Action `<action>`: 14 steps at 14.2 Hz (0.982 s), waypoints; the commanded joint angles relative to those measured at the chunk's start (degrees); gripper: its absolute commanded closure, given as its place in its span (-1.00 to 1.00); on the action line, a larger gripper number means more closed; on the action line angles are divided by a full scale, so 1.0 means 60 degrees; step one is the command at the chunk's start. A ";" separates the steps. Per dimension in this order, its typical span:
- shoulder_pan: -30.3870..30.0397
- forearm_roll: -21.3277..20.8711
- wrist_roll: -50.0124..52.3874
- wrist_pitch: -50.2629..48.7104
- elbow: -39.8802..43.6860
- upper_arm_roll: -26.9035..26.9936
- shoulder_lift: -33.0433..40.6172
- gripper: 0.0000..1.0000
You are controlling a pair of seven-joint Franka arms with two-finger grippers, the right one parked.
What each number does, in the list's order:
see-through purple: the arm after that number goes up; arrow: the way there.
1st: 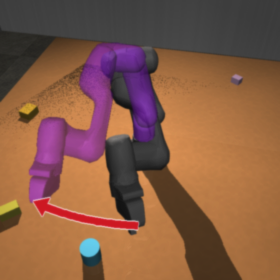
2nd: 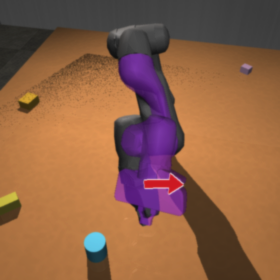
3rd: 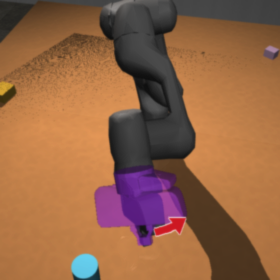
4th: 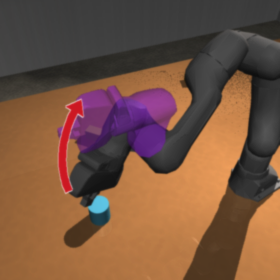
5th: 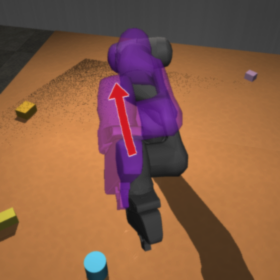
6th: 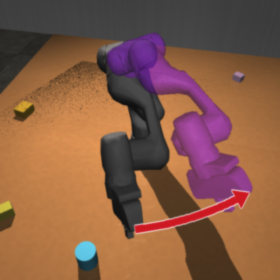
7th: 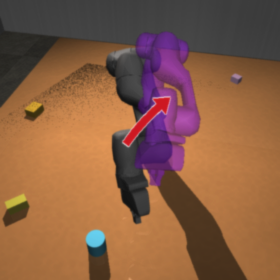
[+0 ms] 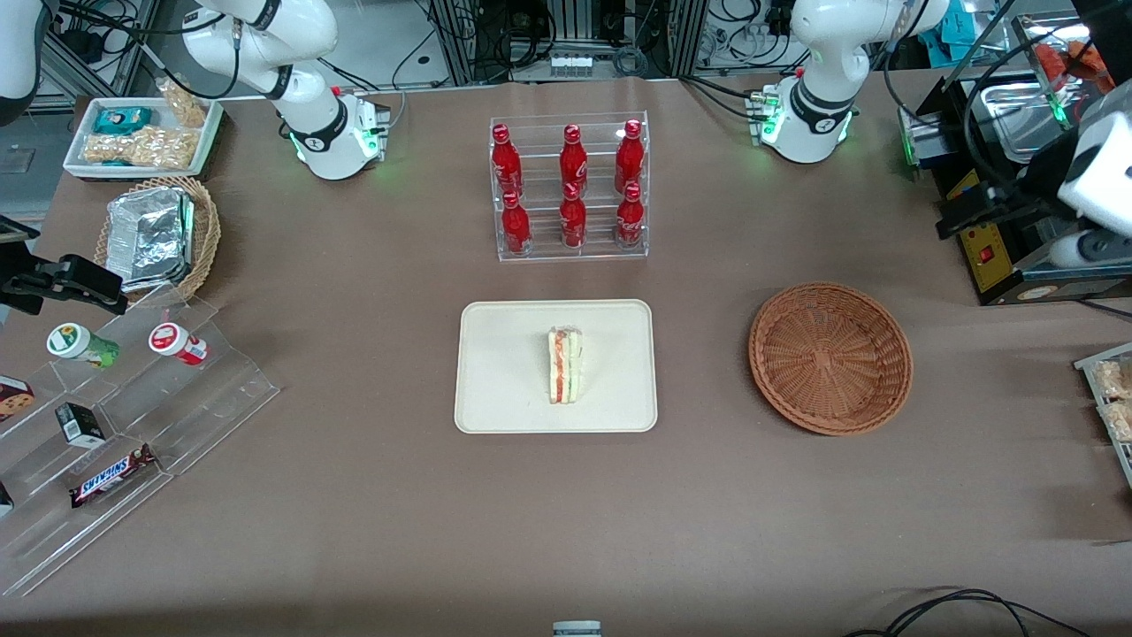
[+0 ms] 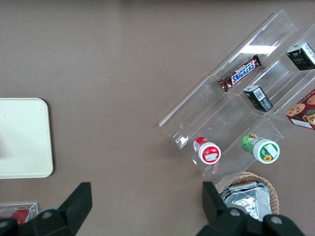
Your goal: Place sandwich from basket to tray
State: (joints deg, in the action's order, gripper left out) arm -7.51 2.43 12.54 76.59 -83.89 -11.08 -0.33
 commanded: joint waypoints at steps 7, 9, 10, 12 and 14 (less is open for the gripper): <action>-0.0595 0.0034 -0.0960 0.1281 -0.1092 -0.0337 0.0494 -1.00; -0.0551 0.0005 -0.1036 0.1690 -0.1107 -0.0351 0.0407 -1.00; -0.0536 -0.0010 -0.1036 0.1736 -0.1107 -0.0337 0.0392 -1.00; -0.0536 -0.0010 -0.1021 0.1751 -0.1092 -0.0322 0.0363 -1.00; -0.0566 -0.0010 -0.0949 0.1766 -0.0990 -0.0307 0.0202 -1.00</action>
State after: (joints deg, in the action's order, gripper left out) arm -10.14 2.43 7.38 86.25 -89.66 -12.52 1.03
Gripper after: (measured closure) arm 0.000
